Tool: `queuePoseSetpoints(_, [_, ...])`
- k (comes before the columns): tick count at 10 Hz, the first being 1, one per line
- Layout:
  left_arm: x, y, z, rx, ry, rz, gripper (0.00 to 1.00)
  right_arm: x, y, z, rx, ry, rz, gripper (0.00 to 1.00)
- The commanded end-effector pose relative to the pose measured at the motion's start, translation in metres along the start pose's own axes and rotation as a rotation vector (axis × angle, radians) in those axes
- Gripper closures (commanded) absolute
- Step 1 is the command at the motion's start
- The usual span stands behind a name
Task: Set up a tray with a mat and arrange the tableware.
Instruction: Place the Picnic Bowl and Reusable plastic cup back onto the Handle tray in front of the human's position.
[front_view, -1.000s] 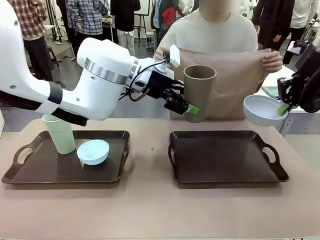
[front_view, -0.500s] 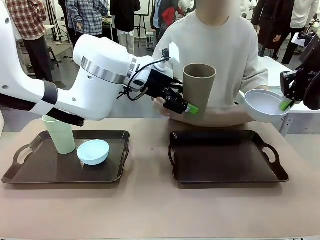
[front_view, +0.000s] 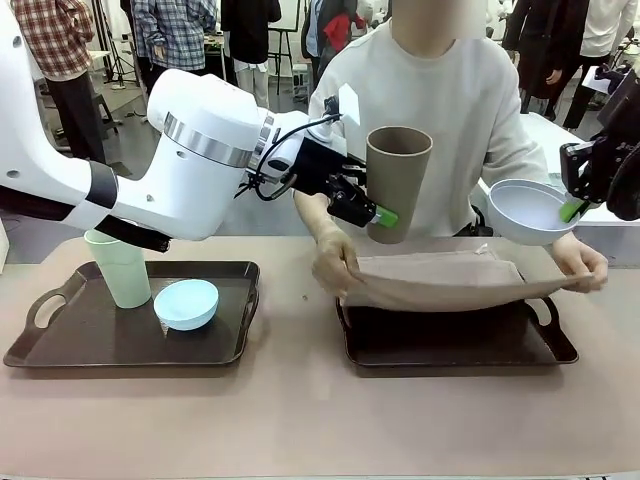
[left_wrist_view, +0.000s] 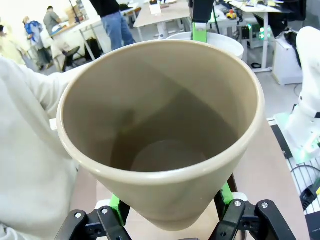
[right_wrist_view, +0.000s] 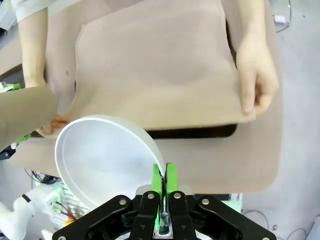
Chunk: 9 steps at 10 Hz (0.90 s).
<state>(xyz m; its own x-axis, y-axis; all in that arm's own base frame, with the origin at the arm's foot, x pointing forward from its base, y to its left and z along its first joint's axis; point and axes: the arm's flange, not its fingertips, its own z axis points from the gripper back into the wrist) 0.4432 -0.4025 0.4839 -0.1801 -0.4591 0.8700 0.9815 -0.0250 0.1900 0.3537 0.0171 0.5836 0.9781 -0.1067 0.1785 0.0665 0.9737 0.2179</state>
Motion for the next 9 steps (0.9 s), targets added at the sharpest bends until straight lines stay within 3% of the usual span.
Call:
queuePoseSetpoints(1, [0.0019, 0.0018, 0.0004, -0.005, -0.01, -0.008, 0.24, 0.0015, -0.0008, -0.0006, -0.003, 0.003, -0.002, 1.0])
queuePoseSetpoints(9, [0.0019, 0.0018, 0.0004, -0.005, -0.01, -0.008, 0.24, 0.0015, -0.0008, -0.0006, -0.003, 0.003, -0.002, 1.0])
